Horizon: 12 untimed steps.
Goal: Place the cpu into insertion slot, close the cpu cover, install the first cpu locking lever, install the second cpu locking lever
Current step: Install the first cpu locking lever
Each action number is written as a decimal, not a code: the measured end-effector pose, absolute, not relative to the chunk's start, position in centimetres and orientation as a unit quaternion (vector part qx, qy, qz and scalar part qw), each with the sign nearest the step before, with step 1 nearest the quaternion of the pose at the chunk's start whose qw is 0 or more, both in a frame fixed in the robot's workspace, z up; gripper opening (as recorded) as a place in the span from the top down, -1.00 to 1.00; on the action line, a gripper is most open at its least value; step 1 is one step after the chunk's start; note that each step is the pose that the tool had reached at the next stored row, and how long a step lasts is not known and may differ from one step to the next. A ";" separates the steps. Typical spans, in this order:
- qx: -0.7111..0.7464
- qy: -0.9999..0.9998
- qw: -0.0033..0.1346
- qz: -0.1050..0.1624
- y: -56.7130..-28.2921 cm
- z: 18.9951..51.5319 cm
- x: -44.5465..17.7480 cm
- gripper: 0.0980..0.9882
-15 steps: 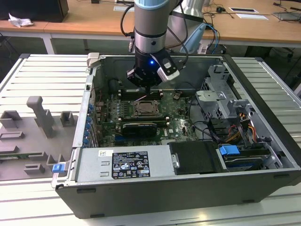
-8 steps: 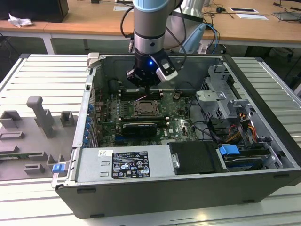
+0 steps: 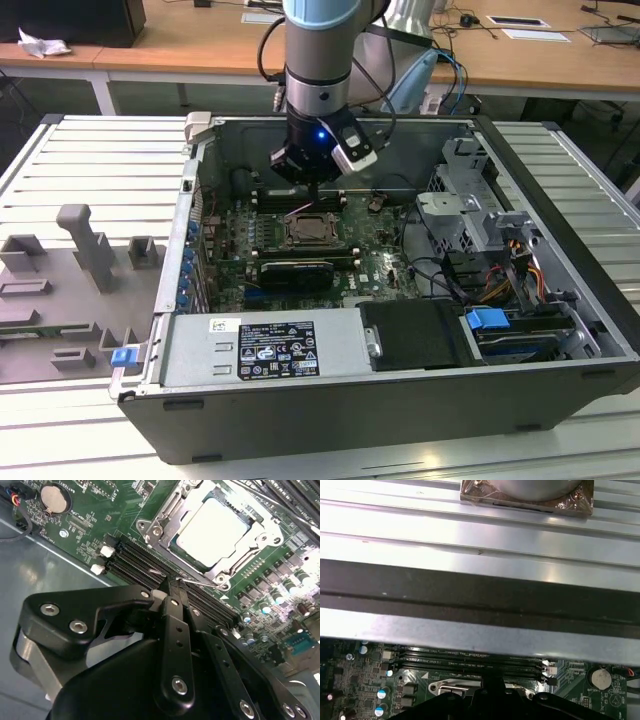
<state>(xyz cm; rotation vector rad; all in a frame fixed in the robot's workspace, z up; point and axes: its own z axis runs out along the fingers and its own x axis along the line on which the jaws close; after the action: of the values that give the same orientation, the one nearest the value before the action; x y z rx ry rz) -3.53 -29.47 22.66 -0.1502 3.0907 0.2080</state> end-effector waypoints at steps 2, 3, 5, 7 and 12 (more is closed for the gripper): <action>-0.048 0.996 0.020 0.067 -29.4 22.4 -3.3 0.98; -0.052 0.996 0.020 0.067 -29.4 22.2 -3.0 0.98; -0.052 0.996 0.020 0.067 -29.4 22.0 -2.6 0.98; -0.052 0.996 0.020 0.067 -29.4 21.8 -2.5 0.98; -0.052 0.996 0.020 0.067 -29.4 21.0 -2.2 0.98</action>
<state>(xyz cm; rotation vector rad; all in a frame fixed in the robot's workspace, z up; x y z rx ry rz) -2.18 -29.45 21.04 -0.1629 3.0907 0.2078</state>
